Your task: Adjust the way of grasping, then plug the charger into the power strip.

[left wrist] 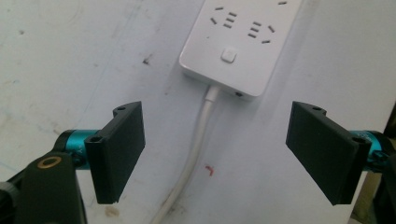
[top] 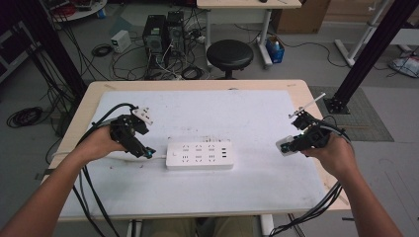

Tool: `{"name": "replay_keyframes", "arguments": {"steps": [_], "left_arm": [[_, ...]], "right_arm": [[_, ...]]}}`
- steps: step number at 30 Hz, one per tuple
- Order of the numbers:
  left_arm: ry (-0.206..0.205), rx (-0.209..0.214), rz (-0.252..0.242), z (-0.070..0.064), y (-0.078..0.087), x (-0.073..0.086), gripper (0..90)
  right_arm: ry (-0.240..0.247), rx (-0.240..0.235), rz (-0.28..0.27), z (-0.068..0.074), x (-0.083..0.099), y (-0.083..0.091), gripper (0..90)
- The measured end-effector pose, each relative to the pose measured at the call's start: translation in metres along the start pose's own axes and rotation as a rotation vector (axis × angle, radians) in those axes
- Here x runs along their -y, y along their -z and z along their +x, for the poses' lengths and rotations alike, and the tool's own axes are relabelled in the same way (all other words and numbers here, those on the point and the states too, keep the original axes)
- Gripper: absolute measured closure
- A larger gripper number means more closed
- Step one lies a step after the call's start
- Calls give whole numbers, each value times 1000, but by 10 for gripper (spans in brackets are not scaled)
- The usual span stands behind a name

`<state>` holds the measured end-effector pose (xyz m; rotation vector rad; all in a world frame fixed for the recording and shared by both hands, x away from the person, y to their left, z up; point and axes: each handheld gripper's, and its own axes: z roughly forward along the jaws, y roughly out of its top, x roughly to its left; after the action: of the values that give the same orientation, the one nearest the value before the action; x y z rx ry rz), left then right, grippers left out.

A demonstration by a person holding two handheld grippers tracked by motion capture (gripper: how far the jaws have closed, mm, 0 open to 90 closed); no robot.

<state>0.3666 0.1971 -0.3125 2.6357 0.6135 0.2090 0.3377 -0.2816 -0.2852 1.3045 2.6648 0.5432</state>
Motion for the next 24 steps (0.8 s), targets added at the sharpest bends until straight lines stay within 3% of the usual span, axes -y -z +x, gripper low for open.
{"name": "replay_keyframes", "arguments": {"steps": [3,8,9,11,16,24], "left_arm": [[6,-19,9,1,0,0,196],[-23,-26,39,-1,-3,-2,196],[-10,-26,29,-2,-4,-2,197],[-26,-24,41,-2,-2,-2,196],[-19,-28,34,-2,0,-1,196],[25,-39,42,5,1,10,196]], "right_arm": [[4,5,3,-2,3,3,620],[16,28,26,-2,6,2,619],[14,29,25,-3,6,2,619],[10,27,16,-3,5,3,619],[18,19,0,-1,3,3,619],[92,-14,-25,17,-25,-3,619]]}}
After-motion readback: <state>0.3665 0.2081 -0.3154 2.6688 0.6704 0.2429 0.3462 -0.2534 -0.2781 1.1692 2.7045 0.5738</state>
